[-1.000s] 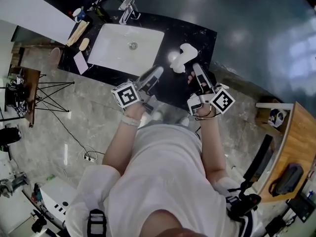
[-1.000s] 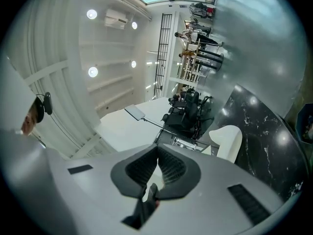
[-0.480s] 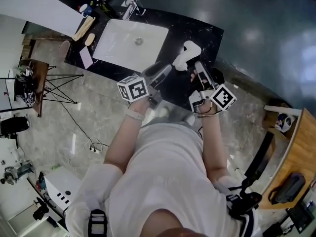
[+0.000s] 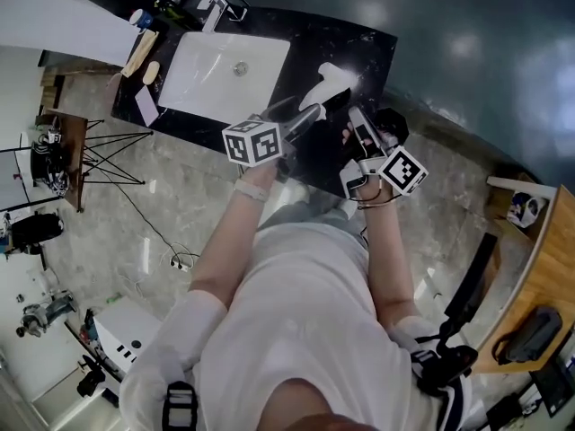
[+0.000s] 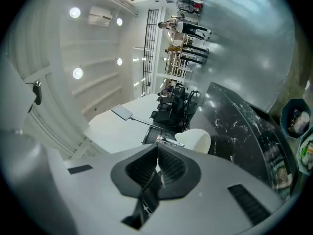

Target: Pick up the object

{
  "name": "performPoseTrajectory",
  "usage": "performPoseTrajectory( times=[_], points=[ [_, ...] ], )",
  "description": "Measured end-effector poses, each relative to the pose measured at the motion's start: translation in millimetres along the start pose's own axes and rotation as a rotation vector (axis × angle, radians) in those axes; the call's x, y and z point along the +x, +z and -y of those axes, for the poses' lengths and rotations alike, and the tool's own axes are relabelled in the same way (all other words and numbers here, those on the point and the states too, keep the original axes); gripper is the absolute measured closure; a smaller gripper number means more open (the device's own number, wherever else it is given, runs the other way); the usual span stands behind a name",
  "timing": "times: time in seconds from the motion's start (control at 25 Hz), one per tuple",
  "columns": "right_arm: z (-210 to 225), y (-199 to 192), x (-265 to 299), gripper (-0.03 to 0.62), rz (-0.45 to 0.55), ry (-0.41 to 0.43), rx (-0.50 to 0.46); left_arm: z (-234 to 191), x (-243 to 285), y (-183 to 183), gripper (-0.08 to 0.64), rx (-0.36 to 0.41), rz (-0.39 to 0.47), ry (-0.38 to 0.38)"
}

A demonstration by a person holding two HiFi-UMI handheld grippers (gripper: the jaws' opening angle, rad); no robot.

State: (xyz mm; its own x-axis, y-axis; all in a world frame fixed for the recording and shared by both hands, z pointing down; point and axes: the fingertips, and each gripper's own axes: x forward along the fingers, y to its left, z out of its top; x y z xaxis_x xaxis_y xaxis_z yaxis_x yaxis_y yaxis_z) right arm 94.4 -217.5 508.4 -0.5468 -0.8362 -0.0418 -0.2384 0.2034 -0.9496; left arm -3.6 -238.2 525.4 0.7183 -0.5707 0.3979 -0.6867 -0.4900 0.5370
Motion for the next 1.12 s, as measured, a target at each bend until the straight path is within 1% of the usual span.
performPoseTrajectory(
  times=[0.12,0.28,0.48,0.64,0.84,1.0,1.12],
  points=[
    [11.4,7.2,-8.5,0.571,0.006,-0.016,0.008,0.1,20.1,-4.5,0.305,0.036,-0.041,0.024],
    [18.0,15.6,-17.1,0.571,0.021,-0.009,0.024,0.8,42.4,-9.1,0.291,0.082,-0.093,0.058],
    [25.9,23.2,-27.3,0.571,0.029,-0.017,0.03,-7.5,59.4,-16.6,0.265,0.195,-0.161,0.147],
    [30.7,28.9,-35.3,0.571,0.04,-0.018,0.034,-19.4,69.0,-26.7,0.25,0.253,-0.217,0.206],
    [36.2,38.4,-42.1,0.571,0.054,-0.029,0.034,-34.4,83.0,-38.8,0.242,0.292,-0.275,0.249],
    [39.0,42.7,-45.2,0.571,0.064,-0.034,0.036,-40.1,87.4,-36.6,0.236,0.303,-0.292,0.284],
    [41.3,43.6,-46.0,0.571,0.068,-0.042,0.037,-44.6,90.7,-38.8,0.235,0.313,-0.307,0.292]
  ],
)
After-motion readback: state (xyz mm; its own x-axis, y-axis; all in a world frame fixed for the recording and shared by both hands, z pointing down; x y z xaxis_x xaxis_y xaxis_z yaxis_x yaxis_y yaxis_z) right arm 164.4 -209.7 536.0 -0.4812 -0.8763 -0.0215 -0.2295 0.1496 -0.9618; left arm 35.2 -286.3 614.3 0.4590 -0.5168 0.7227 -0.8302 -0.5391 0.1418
